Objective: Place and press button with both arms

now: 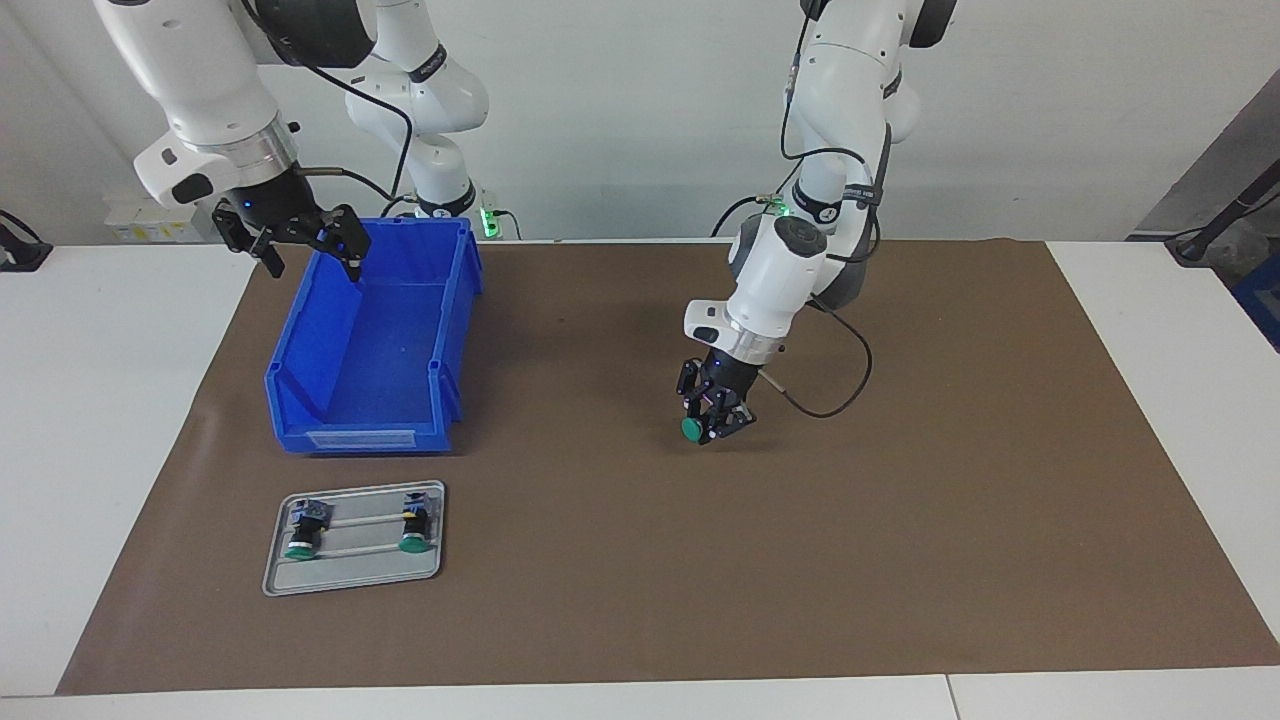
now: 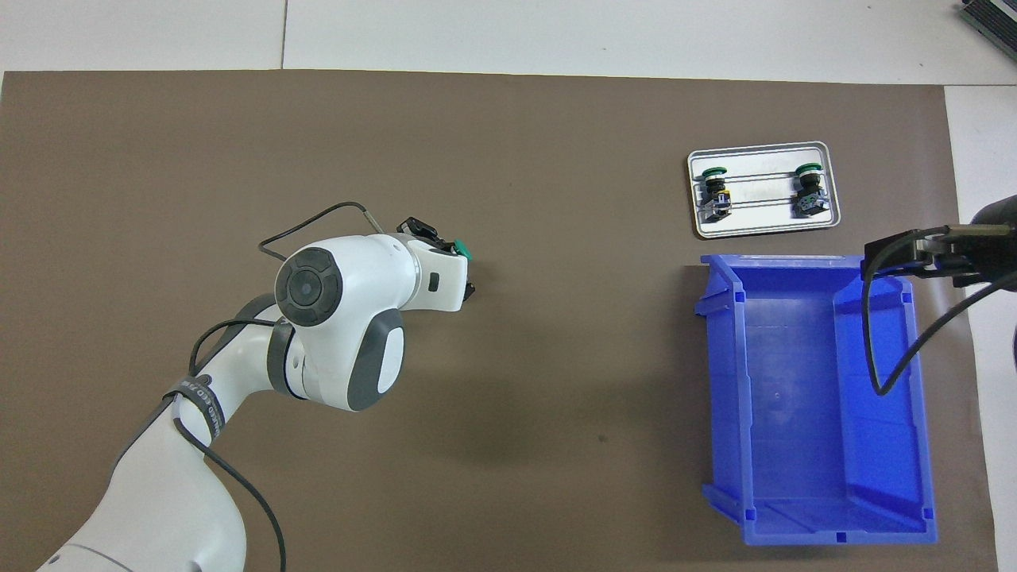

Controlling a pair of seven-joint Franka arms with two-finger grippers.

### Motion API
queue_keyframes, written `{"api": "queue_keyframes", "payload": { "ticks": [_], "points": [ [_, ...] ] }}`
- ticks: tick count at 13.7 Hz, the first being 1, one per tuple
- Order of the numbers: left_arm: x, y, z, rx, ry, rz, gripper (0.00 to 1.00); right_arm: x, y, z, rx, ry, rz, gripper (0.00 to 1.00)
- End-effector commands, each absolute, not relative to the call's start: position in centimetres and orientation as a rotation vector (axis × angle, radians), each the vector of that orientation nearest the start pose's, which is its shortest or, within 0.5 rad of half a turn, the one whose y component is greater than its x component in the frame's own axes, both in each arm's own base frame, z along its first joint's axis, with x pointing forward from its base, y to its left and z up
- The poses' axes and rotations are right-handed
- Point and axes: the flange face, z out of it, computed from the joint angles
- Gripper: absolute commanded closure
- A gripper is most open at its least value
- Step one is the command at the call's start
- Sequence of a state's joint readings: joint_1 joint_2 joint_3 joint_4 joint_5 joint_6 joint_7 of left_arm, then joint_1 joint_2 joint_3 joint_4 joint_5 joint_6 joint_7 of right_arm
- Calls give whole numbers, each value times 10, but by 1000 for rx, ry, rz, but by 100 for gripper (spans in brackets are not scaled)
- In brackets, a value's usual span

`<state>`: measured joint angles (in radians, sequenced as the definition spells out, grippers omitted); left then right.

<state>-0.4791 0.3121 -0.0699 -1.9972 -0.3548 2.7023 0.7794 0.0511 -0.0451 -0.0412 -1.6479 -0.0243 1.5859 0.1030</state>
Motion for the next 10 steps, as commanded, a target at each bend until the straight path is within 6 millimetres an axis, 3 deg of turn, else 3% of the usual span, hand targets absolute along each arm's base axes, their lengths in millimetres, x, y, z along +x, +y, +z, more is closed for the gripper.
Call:
{"api": "queue_keyframes", "payload": {
  "ticks": [1, 4, 7, 10],
  "points": [
    [575, -307, 368, -2937, 1560, -685, 100, 540, 4, 617, -3154, 157, 35, 0],
    [594, -290, 390, -3075, 1527, -679, 100, 540, 4, 617, -3154, 157, 35, 0],
    [607, -239, 392, -3159, 1616, -681, 100, 540, 4, 617, -3153, 157, 35, 0],
    [612, -197, 394, -3128, 1758, -717, 100, 540, 4, 617, -3154, 157, 35, 0]
  ]
}}
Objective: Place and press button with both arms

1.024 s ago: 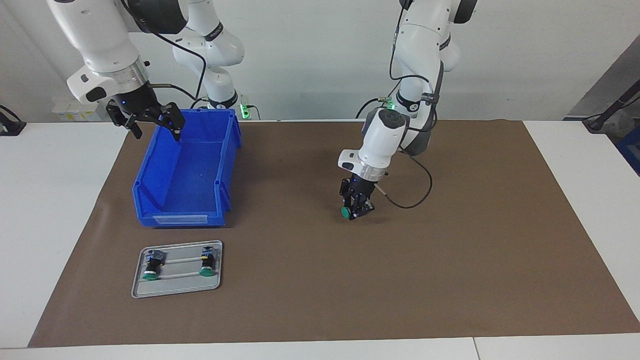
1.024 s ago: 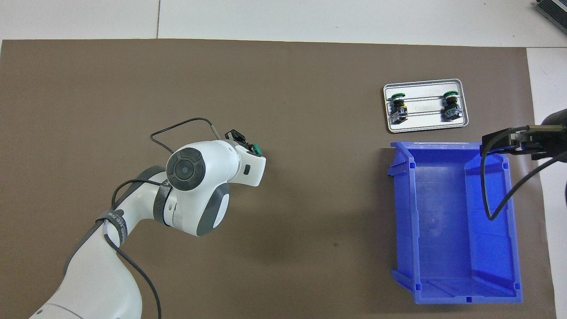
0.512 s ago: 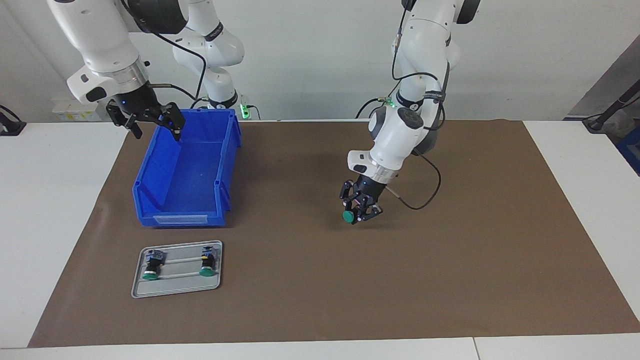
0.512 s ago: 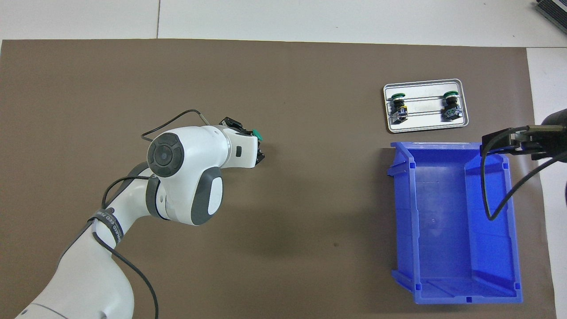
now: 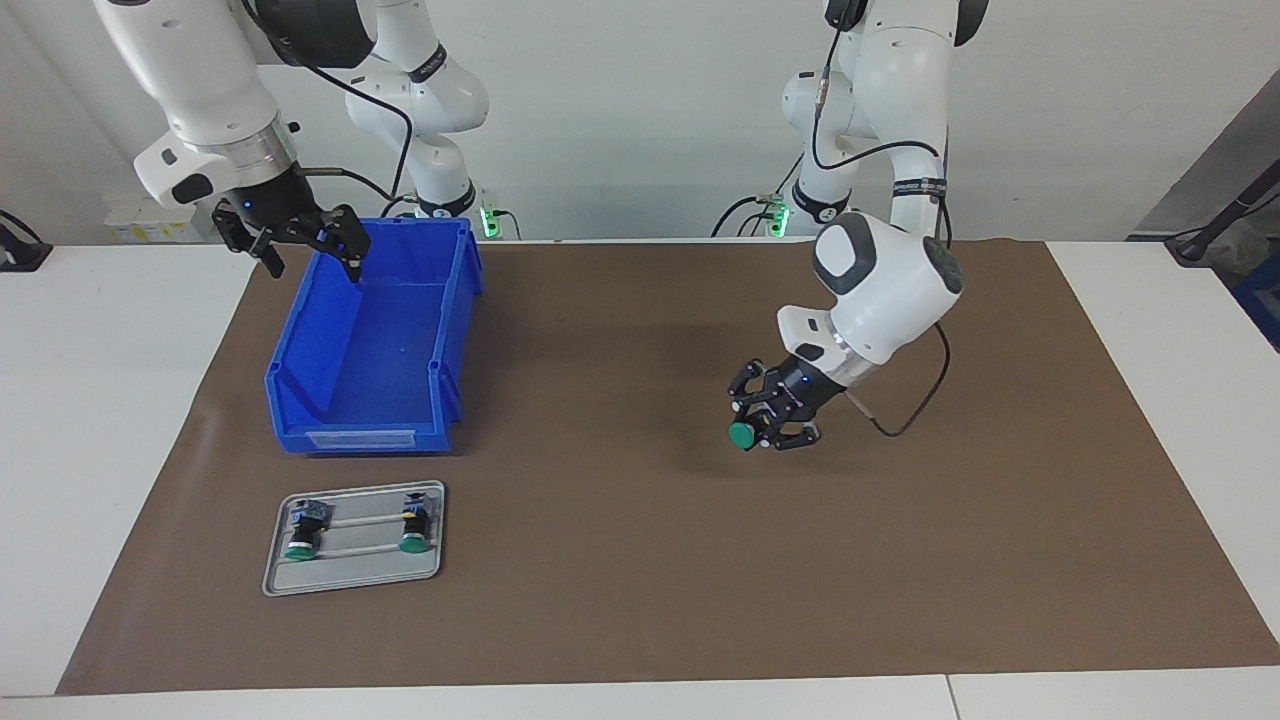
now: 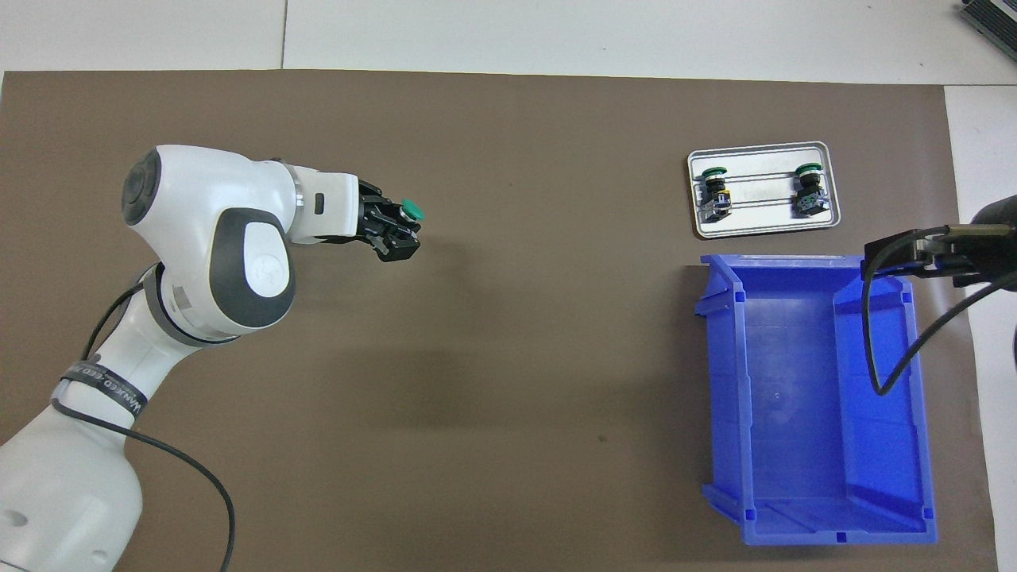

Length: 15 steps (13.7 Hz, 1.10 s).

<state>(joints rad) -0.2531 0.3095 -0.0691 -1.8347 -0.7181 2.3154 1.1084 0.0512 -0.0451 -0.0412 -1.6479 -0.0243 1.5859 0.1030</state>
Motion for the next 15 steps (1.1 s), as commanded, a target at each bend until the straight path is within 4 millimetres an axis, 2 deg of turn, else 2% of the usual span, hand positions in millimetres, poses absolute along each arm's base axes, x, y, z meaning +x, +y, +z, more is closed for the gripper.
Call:
{"api": "queue_keyframes", "payload": {
  "ticks": [1, 4, 8, 11, 15],
  "points": [
    [612, -188, 392, -3109, 1811, -733, 100, 540, 4, 617, -3154, 157, 35, 0],
    [599, -160, 383, -3080, 1912, -887, 100, 540, 4, 617, -3153, 157, 35, 0],
    [571, -151, 365, -3035, 1991, -1113, 100, 540, 4, 617, -3154, 157, 35, 0],
    [549, -146, 350, -3032, 1986, -1264, 100, 540, 4, 617, -3154, 157, 35, 0],
    [513, -143, 320, -3000, 1968, -1472, 100, 540, 4, 617, -3153, 157, 35, 0]
  ]
}}
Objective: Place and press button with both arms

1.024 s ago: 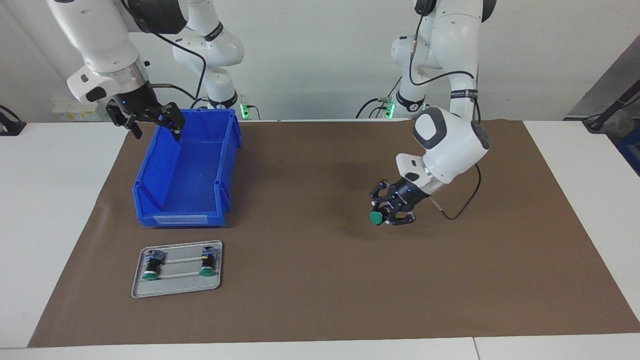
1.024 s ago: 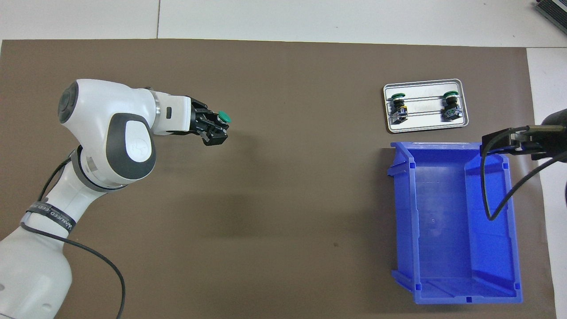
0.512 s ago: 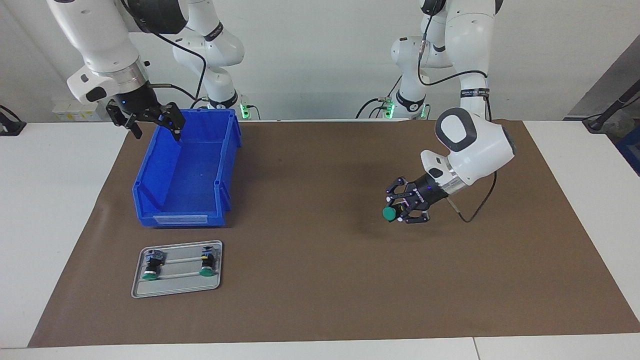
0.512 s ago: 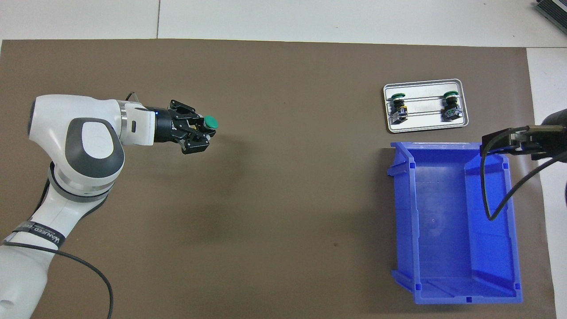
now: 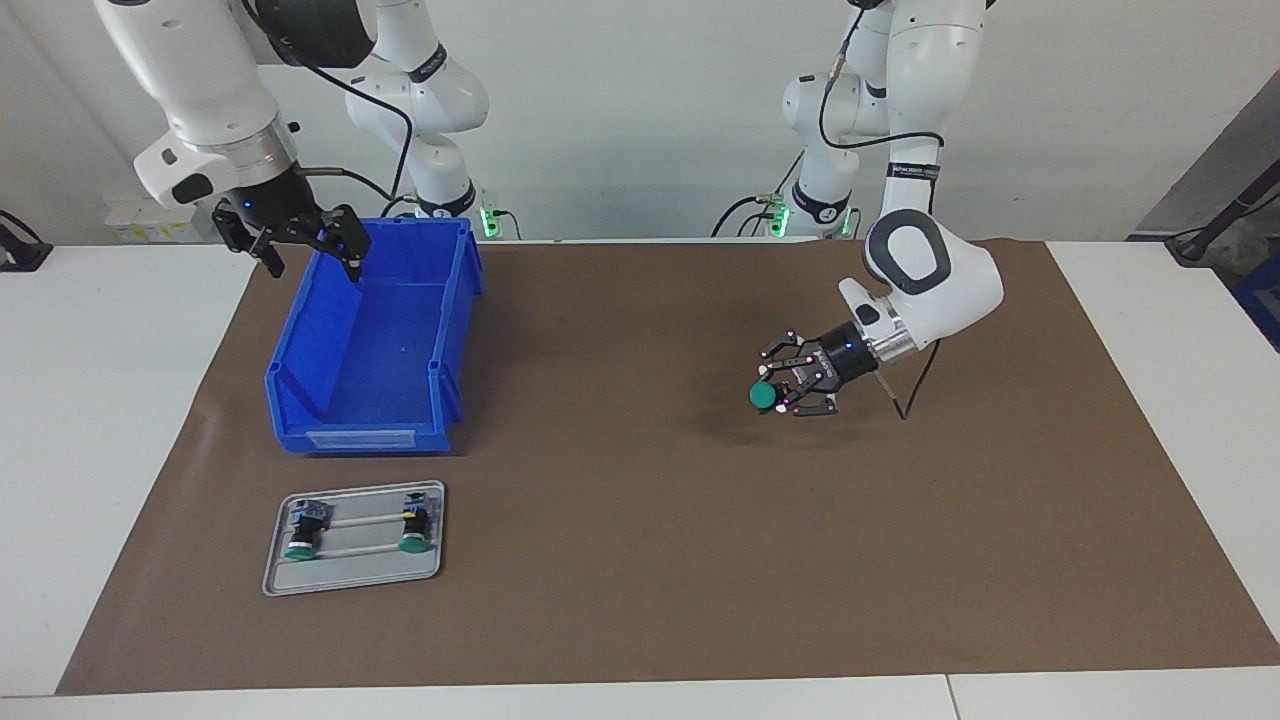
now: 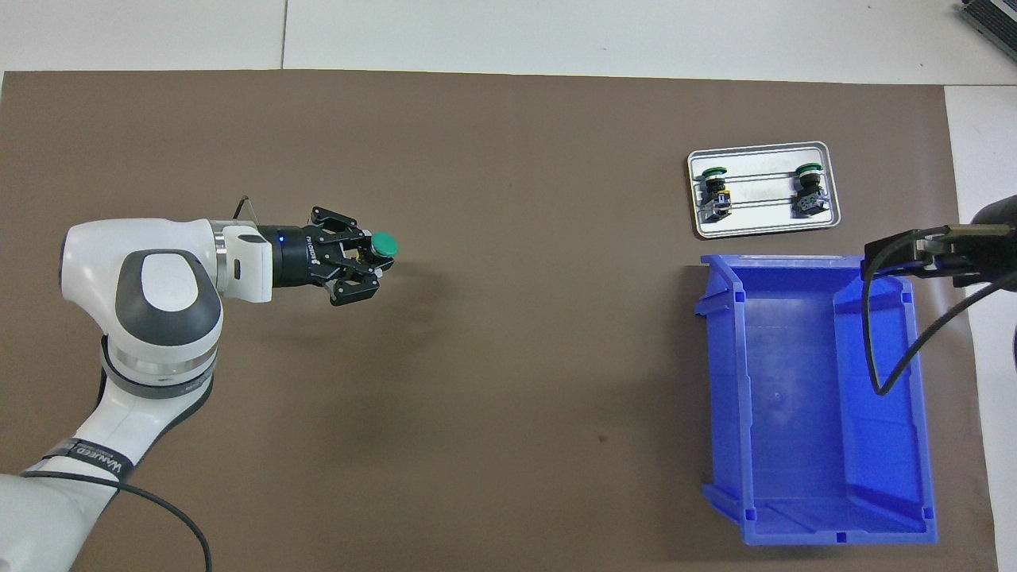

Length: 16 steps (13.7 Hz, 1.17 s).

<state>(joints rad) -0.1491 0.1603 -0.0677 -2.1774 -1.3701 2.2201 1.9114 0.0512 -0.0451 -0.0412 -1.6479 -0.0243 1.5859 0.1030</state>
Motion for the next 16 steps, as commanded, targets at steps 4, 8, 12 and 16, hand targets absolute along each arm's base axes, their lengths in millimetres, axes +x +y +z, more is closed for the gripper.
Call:
{"api": "queue_keyframes", "payload": {
  "ticks": [4, 8, 12, 16],
  "points": [
    [493, -141, 299, 1754, -1173, 998, 100, 540, 4, 617, -3154, 157, 35, 0],
    [480, -129, 286, 1666, -1152, 1038, 100, 540, 4, 617, -3154, 157, 35, 0],
    [473, -118, 270, 1610, -1157, 1068, 100, 540, 4, 617, -3154, 157, 35, 0],
    [468, -105, 253, 1575, -1131, 1100, 100, 540, 3, 616, -3154, 159, 37, 0]
  ]
}}
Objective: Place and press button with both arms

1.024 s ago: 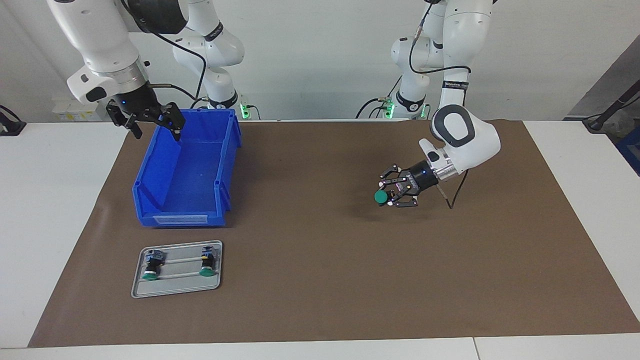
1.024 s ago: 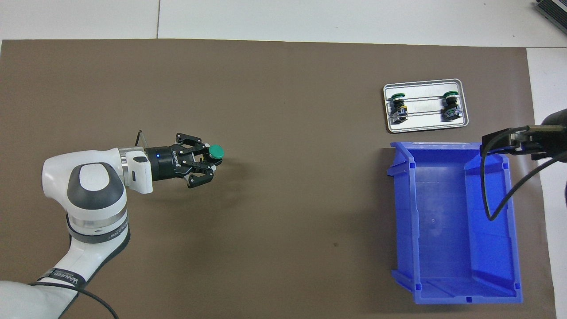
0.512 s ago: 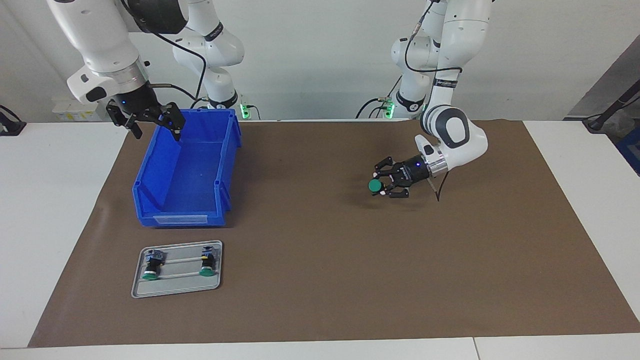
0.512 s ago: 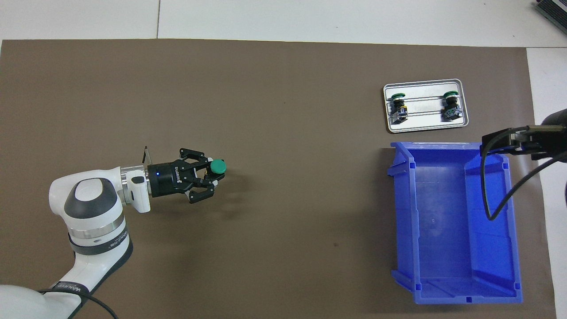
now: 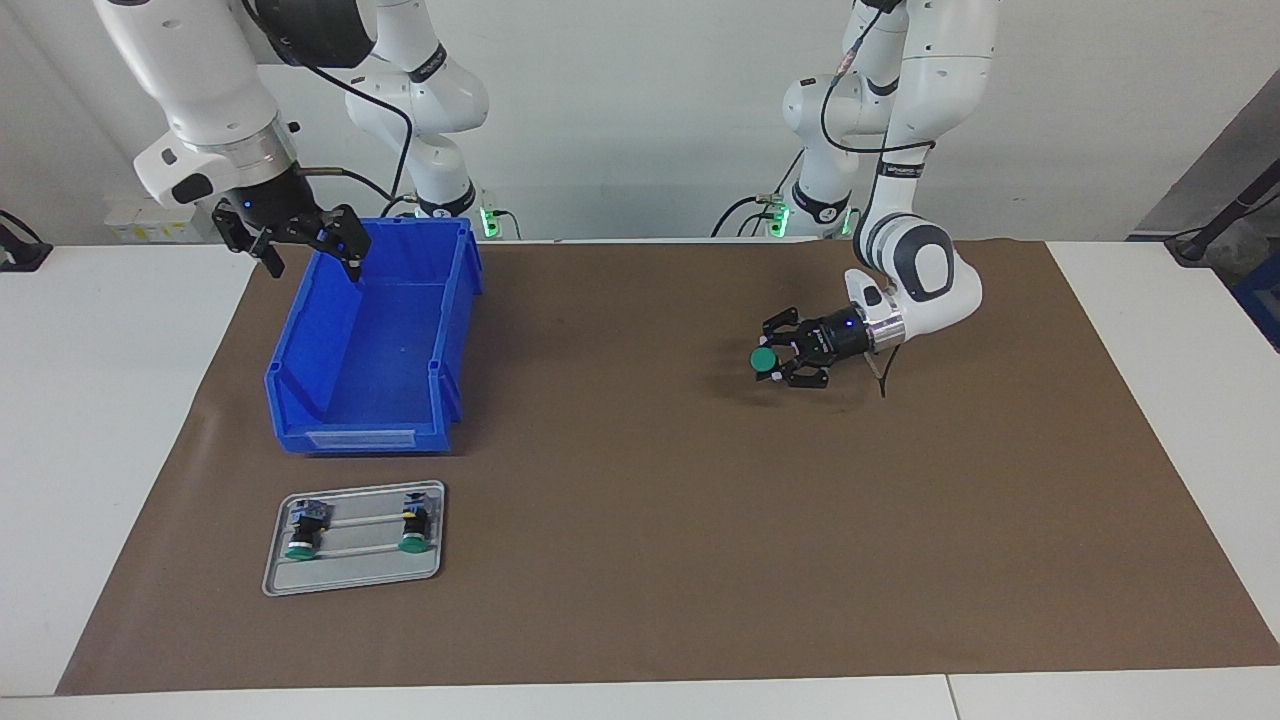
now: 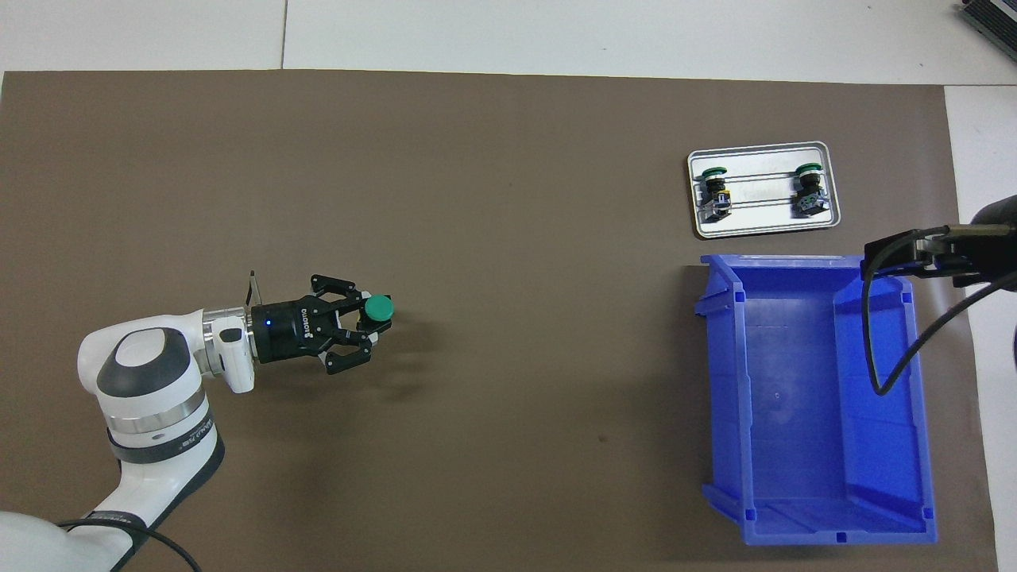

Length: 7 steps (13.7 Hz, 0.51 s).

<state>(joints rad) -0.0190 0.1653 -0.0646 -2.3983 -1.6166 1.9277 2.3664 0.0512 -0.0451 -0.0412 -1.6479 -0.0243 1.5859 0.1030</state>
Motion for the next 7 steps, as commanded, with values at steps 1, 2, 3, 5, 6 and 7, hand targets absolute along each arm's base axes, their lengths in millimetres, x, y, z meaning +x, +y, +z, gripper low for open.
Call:
{"api": "queue_keyframes", "payload": {
  "ticks": [1, 2, 3, 5, 6, 7],
  "points": [
    [462, -105, 248, 1559, -1140, 1105, 100, 540, 4, 616, -3154, 157, 37, 0],
    [460, -103, 246, 1557, -1143, 1110, 100, 540, 4, 617, -3154, 157, 35, 0],
    [456, -101, 240, 1556, -1138, 1110, 100, 540, 4, 616, -3154, 157, 37, 0],
    [444, -101, 208, 1453, -1088, 1144, 100, 540, 4, 617, -3153, 157, 35, 0],
    [442, -100, 196, 1422, -1086, 1166, 100, 540, 4, 616, -3154, 157, 37, 0],
    [444, -101, 199, 1422, -1094, 1170, 100, 540, 4, 617, -3153, 157, 35, 0]
  ]
}}
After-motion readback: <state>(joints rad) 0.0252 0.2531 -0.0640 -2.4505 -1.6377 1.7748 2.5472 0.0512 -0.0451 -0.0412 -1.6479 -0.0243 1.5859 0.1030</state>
